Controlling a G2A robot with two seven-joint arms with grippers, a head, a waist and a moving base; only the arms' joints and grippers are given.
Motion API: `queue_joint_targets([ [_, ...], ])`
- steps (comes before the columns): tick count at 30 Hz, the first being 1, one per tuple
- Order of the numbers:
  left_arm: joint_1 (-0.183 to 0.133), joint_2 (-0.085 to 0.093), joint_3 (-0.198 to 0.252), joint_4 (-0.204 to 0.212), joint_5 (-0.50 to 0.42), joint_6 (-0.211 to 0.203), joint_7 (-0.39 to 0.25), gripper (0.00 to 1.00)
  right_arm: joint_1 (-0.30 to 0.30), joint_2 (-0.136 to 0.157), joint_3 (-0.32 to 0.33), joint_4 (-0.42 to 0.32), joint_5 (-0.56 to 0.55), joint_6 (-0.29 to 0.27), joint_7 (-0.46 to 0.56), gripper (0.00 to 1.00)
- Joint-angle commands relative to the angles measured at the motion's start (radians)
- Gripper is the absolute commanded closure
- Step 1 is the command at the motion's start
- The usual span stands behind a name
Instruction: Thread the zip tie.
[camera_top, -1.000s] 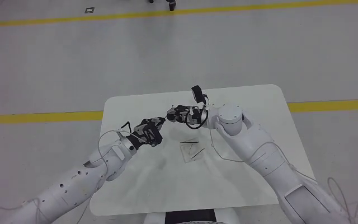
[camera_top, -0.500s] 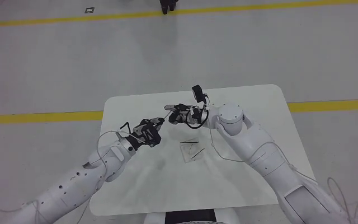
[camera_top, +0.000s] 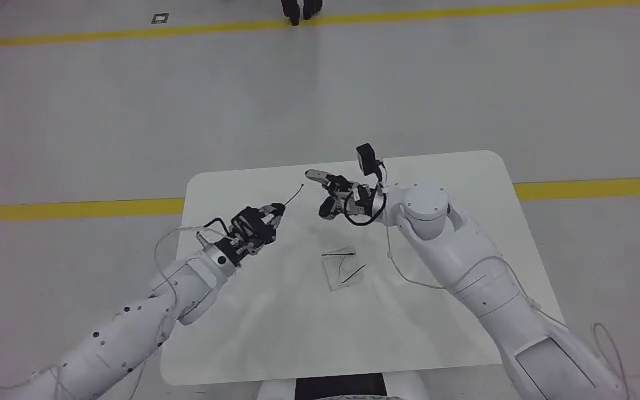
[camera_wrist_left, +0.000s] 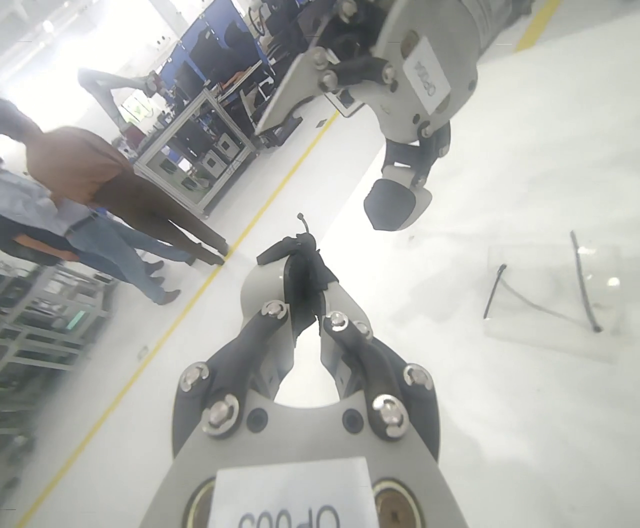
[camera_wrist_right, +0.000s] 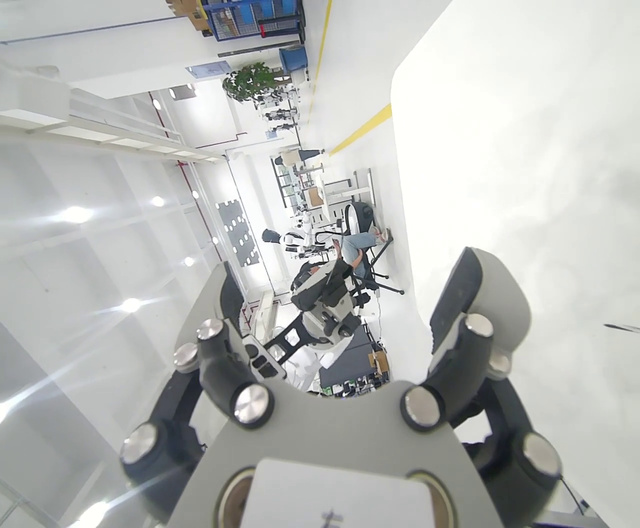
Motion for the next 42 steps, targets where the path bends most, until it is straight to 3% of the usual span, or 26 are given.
queue_joint_targets([
  [1, 0.021, 0.006, -0.027, 0.003, -0.089, -0.059, 0.021, 1.00, -0.011, 0.007, 0.016, -0.007, -0.020, -0.022, 0.015, 0.00],
  [3, 0.043, 0.013, -0.058, 0.008, -0.176, -0.126, 0.041, 1.00, -0.013, 0.009, 0.021, -0.010, -0.040, -0.028, 0.006, 0.00],
  [4, 0.043, 0.016, -0.067, 0.008, -0.160, -0.138, 0.039, 1.00, -0.013, 0.009, 0.021, -0.010, -0.040, -0.028, 0.006, 0.00],
  [12, 0.044, 0.015, -0.068, 0.009, -0.165, -0.137, 0.037, 1.00, -0.013, 0.009, 0.021, -0.010, -0.040, -0.028, 0.006, 0.00],
  [13, 0.047, 0.012, -0.071, 0.011, -0.207, -0.132, 0.031, 1.00, -0.013, 0.009, 0.021, -0.010, -0.040, -0.028, 0.006, 0.00],
  [18, 0.048, 0.005, -0.116, 0.049, -0.425, -0.184, -0.020, 1.00, -0.013, 0.009, 0.021, -0.010, -0.040, -0.028, 0.006, 0.00],
  [24, 0.078, 0.013, -0.193, 0.097, -0.737, -0.349, -0.128, 1.00, -0.013, 0.009, 0.021, -0.010, -0.040, -0.028, 0.006, 0.00],
  [27, 0.099, 0.021, -0.204, 0.076, -0.870, -0.349, -0.204, 1.00, -0.013, 0.009, 0.021, -0.010, -0.040, -0.028, 0.006, 0.00],
  [31, 0.117, 0.029, -0.218, 0.054, -1.042, -0.349, -0.249, 1.00, -0.013, 0.009, 0.021, -0.010, -0.040, -0.028, 0.006, 0.00],
  [40, 0.117, 0.030, -0.221, 0.054, -1.048, -0.349, -0.248, 1.00, -0.013, 0.009, 0.021, -0.010, -0.040, -0.028, 0.006, 0.00],
  [41, 0.118, 0.028, -0.219, 0.058, -1.055, -0.332, -0.251, 1.00, -0.013, 0.009, 0.021, -0.010, -0.040, -0.028, 0.006, 0.00],
  [42, 0.122, 0.022, -0.213, 0.050, -1.134, -0.330, -0.262, 1.00, -0.013, 0.009, 0.021, -0.010, -0.040, -0.028, 0.006, 0.00],
])
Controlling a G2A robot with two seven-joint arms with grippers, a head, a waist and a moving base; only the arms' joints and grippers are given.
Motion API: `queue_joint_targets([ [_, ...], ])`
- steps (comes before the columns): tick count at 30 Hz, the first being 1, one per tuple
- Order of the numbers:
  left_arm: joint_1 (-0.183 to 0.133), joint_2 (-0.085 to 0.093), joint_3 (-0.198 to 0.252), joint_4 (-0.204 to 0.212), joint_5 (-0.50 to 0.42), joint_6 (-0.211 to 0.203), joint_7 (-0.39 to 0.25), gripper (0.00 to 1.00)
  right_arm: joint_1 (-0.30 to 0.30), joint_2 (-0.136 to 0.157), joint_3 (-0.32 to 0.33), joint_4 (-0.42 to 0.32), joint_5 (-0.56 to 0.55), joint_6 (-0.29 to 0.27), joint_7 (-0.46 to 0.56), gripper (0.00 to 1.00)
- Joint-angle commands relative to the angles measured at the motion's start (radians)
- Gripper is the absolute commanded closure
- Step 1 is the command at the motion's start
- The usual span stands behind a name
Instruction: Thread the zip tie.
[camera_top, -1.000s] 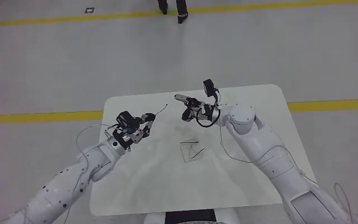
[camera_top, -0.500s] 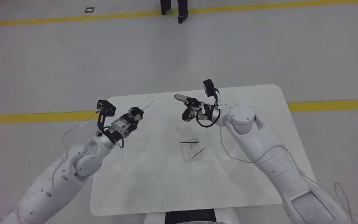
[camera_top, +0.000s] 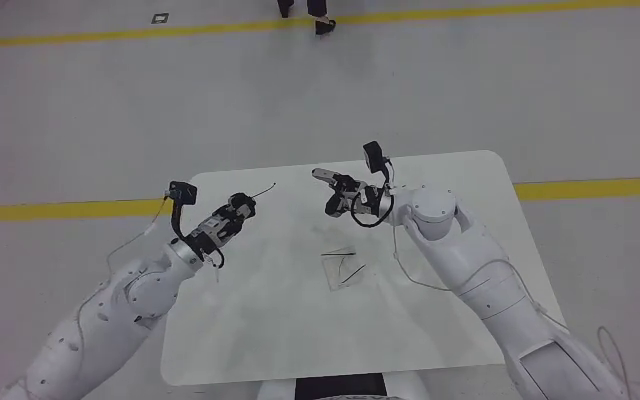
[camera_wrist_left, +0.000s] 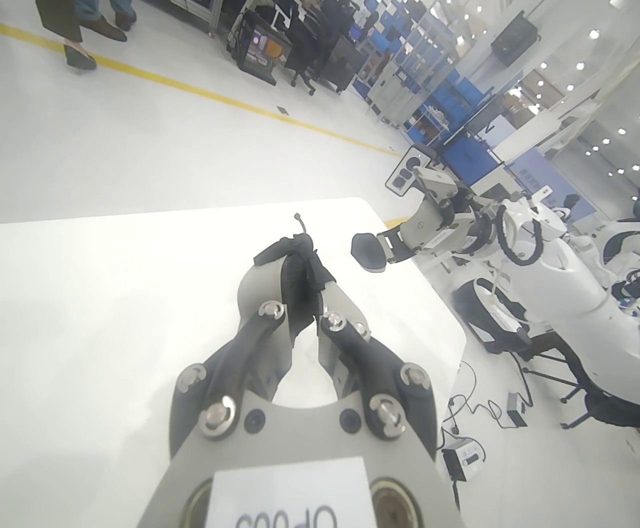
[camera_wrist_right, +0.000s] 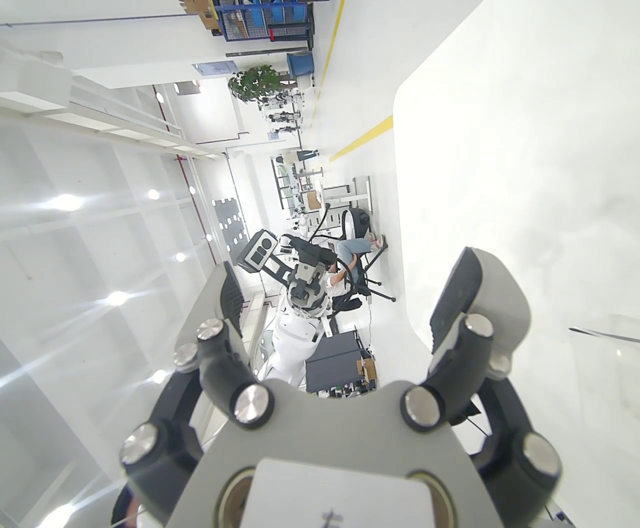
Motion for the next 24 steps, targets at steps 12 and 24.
queue_joint_targets([
  [12, -0.075, -0.024, -0.092, 0.207, -0.753, -0.011, -0.454, 1.00, 0.000, 0.000, 0.000, 0.000, 0.000, 0.000, 0.000, 0.00],
  [24, -0.107, -0.077, -0.245, 0.419, -1.127, -0.011, -1.115, 1.00, 0.000, 0.000, 0.000, 0.000, 0.000, 0.000, 0.000, 0.00],
])
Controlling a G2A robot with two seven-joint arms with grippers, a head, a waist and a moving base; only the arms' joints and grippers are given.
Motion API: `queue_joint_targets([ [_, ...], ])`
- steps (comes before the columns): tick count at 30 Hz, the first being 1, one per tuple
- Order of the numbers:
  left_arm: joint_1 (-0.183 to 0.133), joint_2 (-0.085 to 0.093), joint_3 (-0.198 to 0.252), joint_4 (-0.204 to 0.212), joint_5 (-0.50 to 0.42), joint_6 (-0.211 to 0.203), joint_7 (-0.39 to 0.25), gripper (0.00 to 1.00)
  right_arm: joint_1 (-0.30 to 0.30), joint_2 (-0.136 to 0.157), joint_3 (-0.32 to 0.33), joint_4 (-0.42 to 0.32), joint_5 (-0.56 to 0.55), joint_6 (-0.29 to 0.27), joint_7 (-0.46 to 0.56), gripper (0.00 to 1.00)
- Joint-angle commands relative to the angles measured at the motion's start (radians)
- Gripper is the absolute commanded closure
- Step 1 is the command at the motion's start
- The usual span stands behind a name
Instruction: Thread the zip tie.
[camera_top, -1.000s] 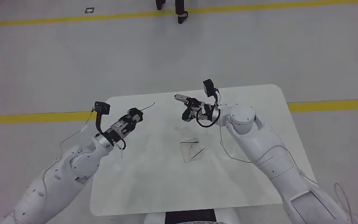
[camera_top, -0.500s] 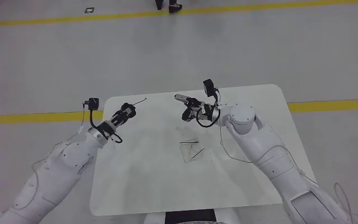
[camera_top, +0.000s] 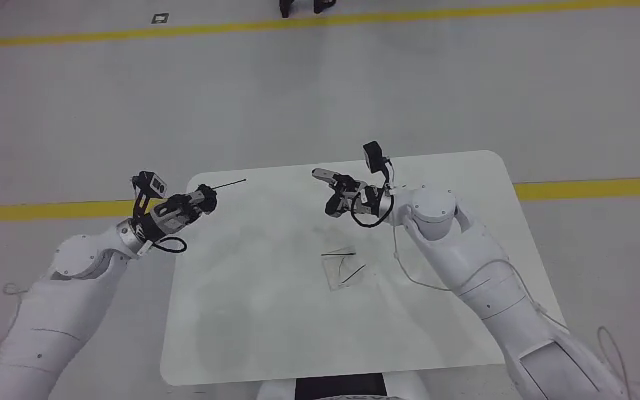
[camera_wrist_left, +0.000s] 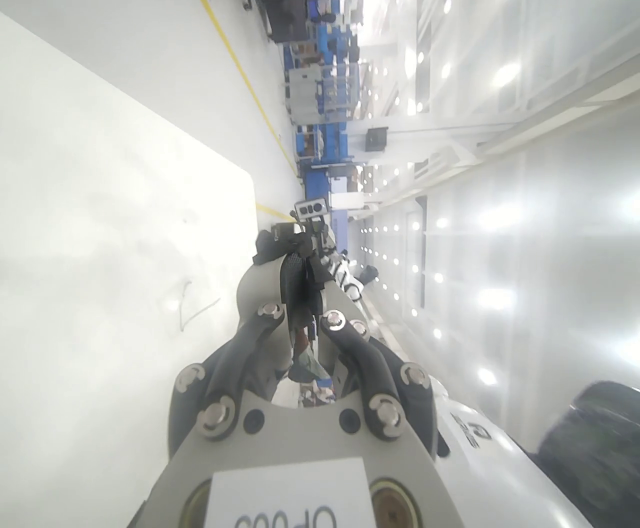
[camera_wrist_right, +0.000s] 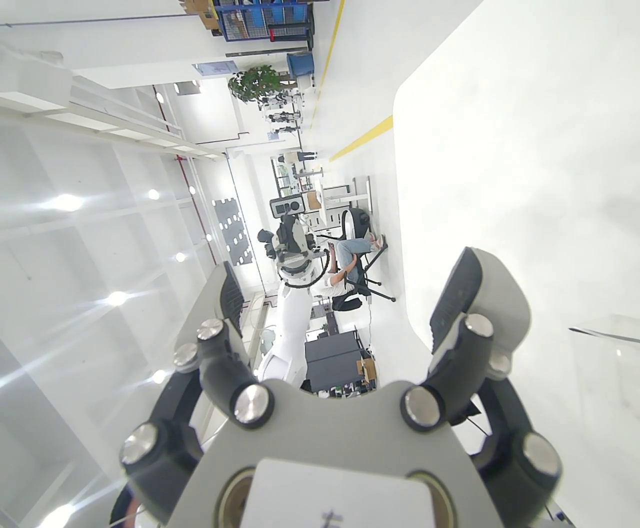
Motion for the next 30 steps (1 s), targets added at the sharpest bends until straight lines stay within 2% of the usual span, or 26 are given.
queue_joint_targets([
  [1, 0.003, -0.014, -0.023, 0.023, -0.026, 0.000, -0.111, 1.00, 0.000, 0.000, 0.000, 0.000, 0.000, 0.000, 0.000, 0.00],
  [4, 0.012, -0.037, -0.051, 0.035, -0.041, 0.000, -0.207, 1.00, 0.000, 0.000, 0.000, 0.000, 0.000, 0.000, 0.000, 0.00],
  [7, 0.021, -0.060, -0.073, 0.035, -0.040, 0.000, -0.245, 1.00, 0.000, 0.000, 0.000, 0.000, 0.000, 0.000, 0.000, 0.00],
  [8, 0.021, -0.064, -0.082, 0.032, -0.029, 0.000, -0.236, 1.00, 0.000, 0.000, 0.000, 0.000, 0.000, 0.000, 0.000, 0.00],
  [15, 0.021, -0.064, -0.082, 0.032, -0.029, 0.000, -0.236, 1.00, 0.000, 0.000, 0.000, 0.000, 0.000, 0.000, 0.000, 0.00],
  [17, 0.028, -0.068, -0.067, 0.006, -0.034, 0.016, -0.237, 1.00, 0.000, 0.000, 0.000, 0.000, 0.000, 0.000, 0.000, 0.00],
  [18, 0.032, -0.070, -0.067, 0.019, -0.035, 0.010, -0.234, 1.00, -0.002, 0.000, -0.011, -0.007, -0.018, -0.013, 0.006, 0.00],
  [19, 0.034, -0.072, -0.062, 0.022, -0.057, 0.024, -0.241, 1.00, -0.003, -0.002, -0.014, -0.007, -0.007, -0.034, 0.017, 0.00],
  [22, 0.023, -0.076, -0.052, 0.045, -0.092, 0.054, -0.319, 1.00, 0.036, -0.011, -0.044, 0.033, -0.017, -0.106, 0.066, 0.00],
  [25, 0.010, -0.081, -0.046, 0.070, -0.116, 0.061, -0.368, 1.00, 0.089, -0.026, -0.082, 0.109, -0.010, -0.180, 0.104, 0.00],
  [30, 0.012, -0.080, -0.022, 0.052, -0.096, 0.037, -0.368, 1.00, 0.179, -0.063, -0.165, 0.254, -0.031, -0.319, 0.133, 0.00],
])
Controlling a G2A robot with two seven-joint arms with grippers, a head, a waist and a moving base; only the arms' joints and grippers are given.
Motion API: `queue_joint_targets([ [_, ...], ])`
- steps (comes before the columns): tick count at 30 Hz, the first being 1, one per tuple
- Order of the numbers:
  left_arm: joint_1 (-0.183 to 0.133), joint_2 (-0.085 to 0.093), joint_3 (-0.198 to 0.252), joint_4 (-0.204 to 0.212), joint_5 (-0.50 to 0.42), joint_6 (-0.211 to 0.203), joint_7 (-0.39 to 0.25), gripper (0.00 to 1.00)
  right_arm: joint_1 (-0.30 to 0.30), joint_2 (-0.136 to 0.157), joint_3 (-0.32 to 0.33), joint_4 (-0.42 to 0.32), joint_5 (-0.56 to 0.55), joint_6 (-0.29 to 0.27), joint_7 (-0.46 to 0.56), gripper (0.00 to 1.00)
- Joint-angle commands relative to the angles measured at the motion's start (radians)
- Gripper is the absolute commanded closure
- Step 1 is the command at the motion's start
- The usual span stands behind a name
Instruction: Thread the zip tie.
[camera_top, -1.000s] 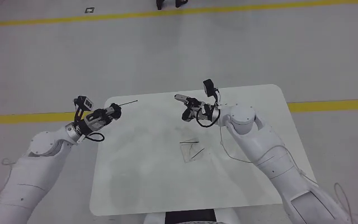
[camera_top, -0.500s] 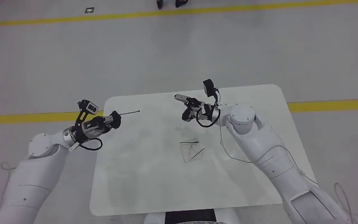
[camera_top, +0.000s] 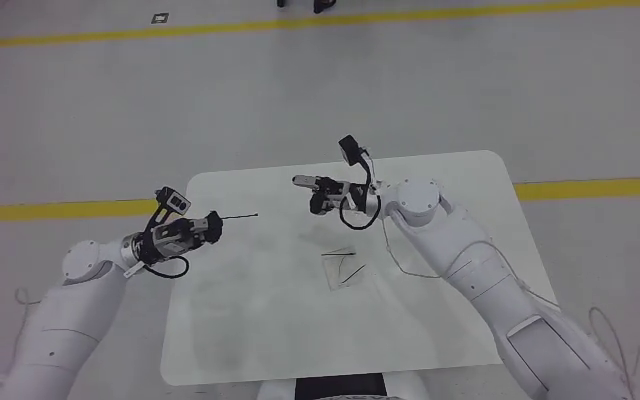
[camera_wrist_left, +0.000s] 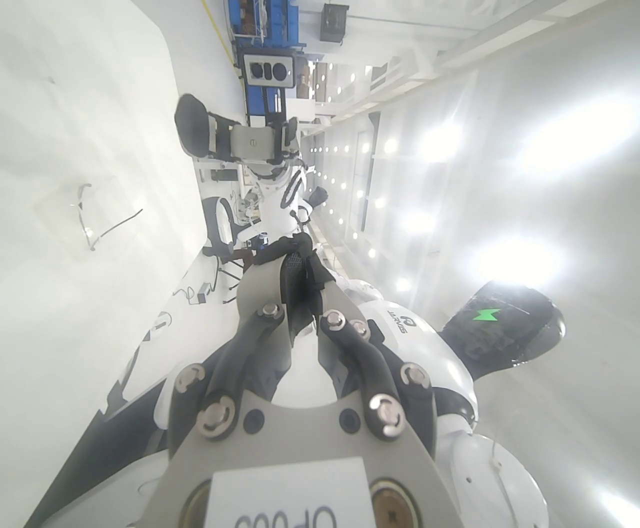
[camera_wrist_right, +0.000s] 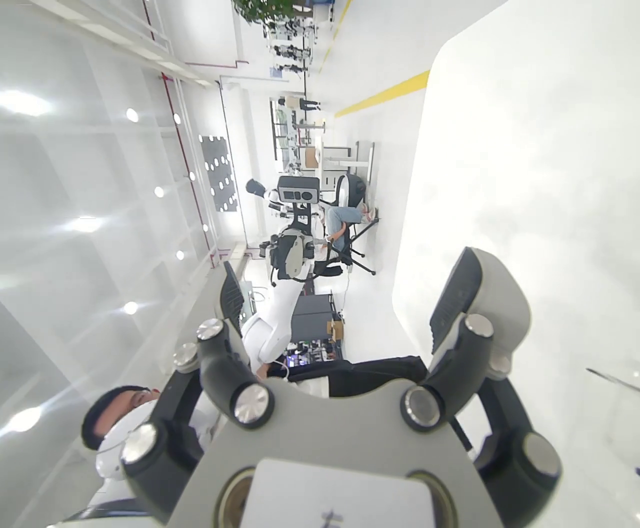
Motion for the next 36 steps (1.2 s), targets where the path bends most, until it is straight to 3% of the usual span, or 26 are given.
queue_joint_targets([
  [1, 0.001, 0.003, 0.007, -0.001, 0.017, -0.007, 0.000, 1.00, 0.032, -0.018, -0.034, 0.061, 0.020, -0.051, 0.014, 0.00],
  [3, -0.004, 0.005, 0.002, 0.011, 0.040, -0.026, 0.000, 1.00, 0.042, -0.027, -0.041, 0.079, 0.050, -0.062, 0.023, 0.00],
  [9, -0.002, 0.004, 0.004, 0.008, 0.043, -0.024, 0.017, 1.00, 0.038, -0.027, -0.041, 0.075, 0.054, -0.064, 0.023, 0.00],
  [11, 0.005, 0.000, 0.013, -0.005, 0.031, 0.000, 0.041, 1.00, 0.020, -0.027, -0.038, 0.057, 0.067, -0.074, 0.031, 0.00],
  [17, -0.004, -0.011, 0.031, 0.012, -0.019, 0.043, 0.014, 1.00, 0.014, -0.038, -0.046, 0.043, 0.120, -0.106, 0.084, 0.00],
  [23, -0.016, -0.015, 0.042, 0.011, -0.006, 0.027, 0.000, 1.00, 0.018, -0.041, -0.051, 0.038, 0.120, -0.109, 0.088, 0.00],
  [32, -0.016, -0.015, 0.042, 0.011, -0.006, 0.027, 0.000, 1.00, -0.007, -0.039, -0.034, -0.030, 0.133, -0.120, 0.119, 0.00],
  [33, -0.016, -0.015, 0.042, 0.011, -0.006, 0.027, 0.000, 1.00, -0.009, -0.039, -0.034, -0.034, 0.132, -0.125, 0.125, 0.27],
  [34, -0.016, -0.015, 0.042, 0.011, -0.006, 0.027, 0.000, 1.00, -0.012, -0.039, -0.033, -0.038, 0.136, -0.127, 0.131, 0.42],
  [35, -0.016, -0.015, 0.042, 0.011, -0.006, 0.027, 0.000, 1.00, -0.014, -0.040, -0.033, -0.041, 0.138, -0.127, 0.138, 0.52],
  [36, -0.016, -0.015, 0.042, 0.011, -0.006, 0.027, 0.000, 1.00, -0.014, -0.040, -0.034, -0.044, 0.136, -0.127, 0.142, 0.55],
])
